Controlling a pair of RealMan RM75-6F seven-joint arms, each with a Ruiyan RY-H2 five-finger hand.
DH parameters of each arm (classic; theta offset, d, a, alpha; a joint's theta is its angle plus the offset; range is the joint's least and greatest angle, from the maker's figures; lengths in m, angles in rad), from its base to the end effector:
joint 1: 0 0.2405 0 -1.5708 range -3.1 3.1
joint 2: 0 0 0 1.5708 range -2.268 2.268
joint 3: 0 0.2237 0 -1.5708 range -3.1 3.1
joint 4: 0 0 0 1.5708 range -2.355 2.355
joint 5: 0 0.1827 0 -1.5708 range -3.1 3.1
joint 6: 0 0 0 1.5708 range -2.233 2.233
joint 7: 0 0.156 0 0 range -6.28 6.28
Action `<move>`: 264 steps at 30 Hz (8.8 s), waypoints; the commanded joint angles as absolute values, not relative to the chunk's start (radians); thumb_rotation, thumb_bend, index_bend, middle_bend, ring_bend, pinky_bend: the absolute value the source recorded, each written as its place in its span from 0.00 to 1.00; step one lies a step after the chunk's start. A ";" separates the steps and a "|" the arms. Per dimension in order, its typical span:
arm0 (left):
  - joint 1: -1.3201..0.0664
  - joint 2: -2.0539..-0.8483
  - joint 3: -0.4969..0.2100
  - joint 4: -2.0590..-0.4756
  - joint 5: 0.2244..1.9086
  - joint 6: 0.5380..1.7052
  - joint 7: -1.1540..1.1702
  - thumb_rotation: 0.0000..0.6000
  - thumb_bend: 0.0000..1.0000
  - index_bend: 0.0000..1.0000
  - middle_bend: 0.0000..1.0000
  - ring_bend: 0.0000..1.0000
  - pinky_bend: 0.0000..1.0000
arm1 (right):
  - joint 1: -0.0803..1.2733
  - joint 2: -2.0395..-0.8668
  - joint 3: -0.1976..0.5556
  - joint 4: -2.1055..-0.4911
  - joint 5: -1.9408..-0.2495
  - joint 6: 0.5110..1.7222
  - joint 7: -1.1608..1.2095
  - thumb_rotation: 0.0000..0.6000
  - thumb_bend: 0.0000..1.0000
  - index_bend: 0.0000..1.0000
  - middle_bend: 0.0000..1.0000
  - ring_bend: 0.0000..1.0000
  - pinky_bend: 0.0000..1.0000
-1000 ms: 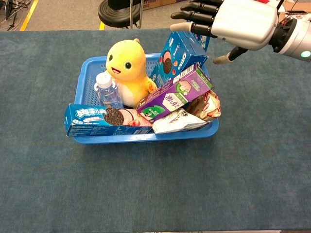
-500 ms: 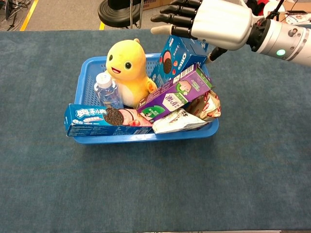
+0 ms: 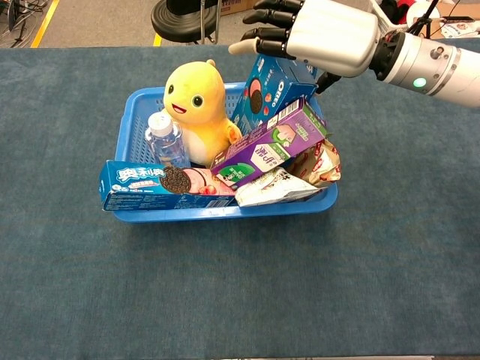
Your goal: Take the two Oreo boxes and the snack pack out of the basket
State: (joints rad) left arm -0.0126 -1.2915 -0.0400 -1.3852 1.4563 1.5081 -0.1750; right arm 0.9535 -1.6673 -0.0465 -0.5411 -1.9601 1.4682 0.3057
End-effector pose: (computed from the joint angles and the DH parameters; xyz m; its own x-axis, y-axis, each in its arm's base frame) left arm -0.3134 0.1659 0.1442 0.2799 -0.0021 0.9600 0.9541 0.1116 -0.2780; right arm -0.0895 -0.3615 0.0469 0.5516 0.3682 0.7484 -0.1516 -0.8381 0.5240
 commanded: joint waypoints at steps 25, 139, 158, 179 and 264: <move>-0.020 -1.293 -0.045 -1.392 1.456 1.496 -0.157 1.00 0.34 0.32 0.19 0.11 0.36 | 0.952 -1.665 -0.071 -0.493 -1.912 1.597 0.297 1.00 0.00 0.58 0.61 0.41 0.20; -0.095 -1.309 -0.053 -1.462 1.437 1.430 -0.057 1.00 0.34 0.32 0.19 0.11 0.36 | 0.439 -0.742 -0.002 -1.990 -1.836 1.283 -0.541 1.00 0.00 0.00 0.14 0.07 0.33; -0.087 -1.307 -0.051 -1.448 1.432 1.435 -0.090 1.00 0.34 0.32 0.19 0.11 0.36 | 0.537 -1.026 0.195 -1.702 -1.531 1.221 -0.307 1.00 0.00 0.04 0.19 0.07 0.31; -0.074 -1.318 -0.044 -1.393 1.422 1.424 -0.155 1.00 0.34 0.32 0.19 0.11 0.36 | 0.708 -1.306 0.320 -1.398 -1.289 0.976 0.214 1.00 0.00 0.07 0.19 0.07 0.31; -0.067 -1.350 -0.039 -1.327 1.431 1.411 -0.228 1.00 0.34 0.32 0.19 0.11 0.36 | 1.118 -1.316 0.025 -1.033 -1.625 0.482 1.524 1.00 0.00 0.64 0.65 0.54 0.35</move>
State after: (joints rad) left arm -0.0668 -1.3497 -0.0395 -1.3273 1.4314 1.4110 -0.2279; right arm 1.1199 -1.3166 0.0240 -1.0343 -1.6329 0.4747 1.5255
